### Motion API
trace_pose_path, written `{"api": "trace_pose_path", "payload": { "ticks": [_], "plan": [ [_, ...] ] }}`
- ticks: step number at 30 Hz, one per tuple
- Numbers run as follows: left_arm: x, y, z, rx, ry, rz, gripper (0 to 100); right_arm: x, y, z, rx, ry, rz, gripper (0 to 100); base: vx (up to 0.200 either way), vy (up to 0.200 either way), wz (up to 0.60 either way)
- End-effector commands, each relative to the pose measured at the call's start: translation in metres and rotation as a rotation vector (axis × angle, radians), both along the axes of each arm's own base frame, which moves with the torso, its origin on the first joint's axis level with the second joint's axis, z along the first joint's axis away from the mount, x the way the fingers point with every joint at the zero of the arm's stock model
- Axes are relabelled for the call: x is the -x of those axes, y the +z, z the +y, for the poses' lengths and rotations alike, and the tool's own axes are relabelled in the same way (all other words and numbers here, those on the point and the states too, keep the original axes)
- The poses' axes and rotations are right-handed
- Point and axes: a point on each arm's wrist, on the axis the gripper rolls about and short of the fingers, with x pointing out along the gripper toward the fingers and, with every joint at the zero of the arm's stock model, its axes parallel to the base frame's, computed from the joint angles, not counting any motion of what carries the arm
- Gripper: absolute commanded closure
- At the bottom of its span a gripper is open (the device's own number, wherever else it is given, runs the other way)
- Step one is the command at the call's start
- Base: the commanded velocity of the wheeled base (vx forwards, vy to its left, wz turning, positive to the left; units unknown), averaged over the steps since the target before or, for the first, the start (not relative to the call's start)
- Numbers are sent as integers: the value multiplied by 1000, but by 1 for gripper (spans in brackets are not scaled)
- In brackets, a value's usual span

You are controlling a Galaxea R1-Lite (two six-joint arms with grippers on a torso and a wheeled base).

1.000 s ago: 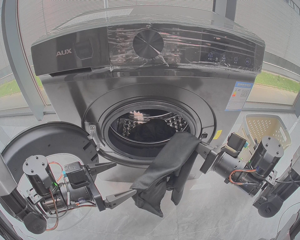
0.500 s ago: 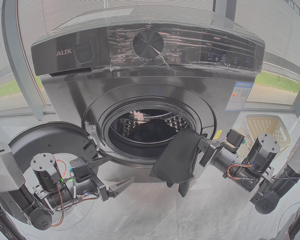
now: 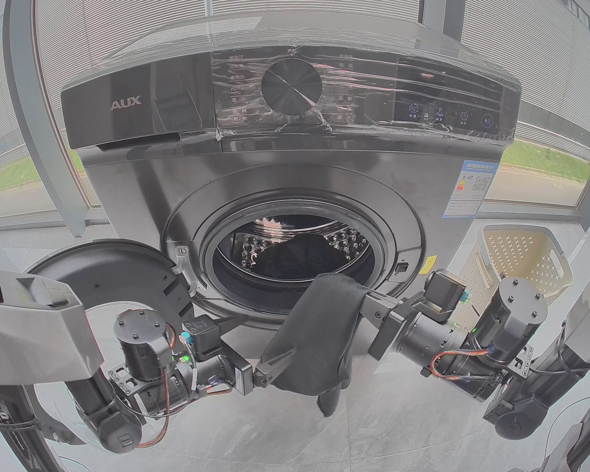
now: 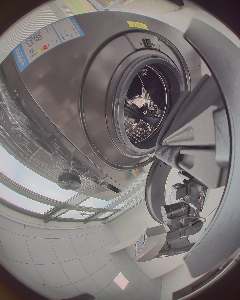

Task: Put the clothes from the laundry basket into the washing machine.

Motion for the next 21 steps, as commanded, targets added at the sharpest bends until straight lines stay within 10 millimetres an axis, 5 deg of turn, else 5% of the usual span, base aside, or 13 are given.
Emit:
{"api": "trace_pose_path", "payload": {
  "ticks": [1, 9, 21],
  "plan": [
    [-4, -19, -17, -19, -47, 44, 0, 2, 1, 7, -9, 21, -4, 100, 0, 0, 0],
    [-4, -29, -27, -27, -101, 71, 0, 12, 5, 19, -18, 66, -19, 100, 0, 0, 0],
    [-50, -60, -47, -17, -49, 50, 0, 26, 4, 26, -13, 111, -11, 100, 0, 0, 0]
  ]
}}
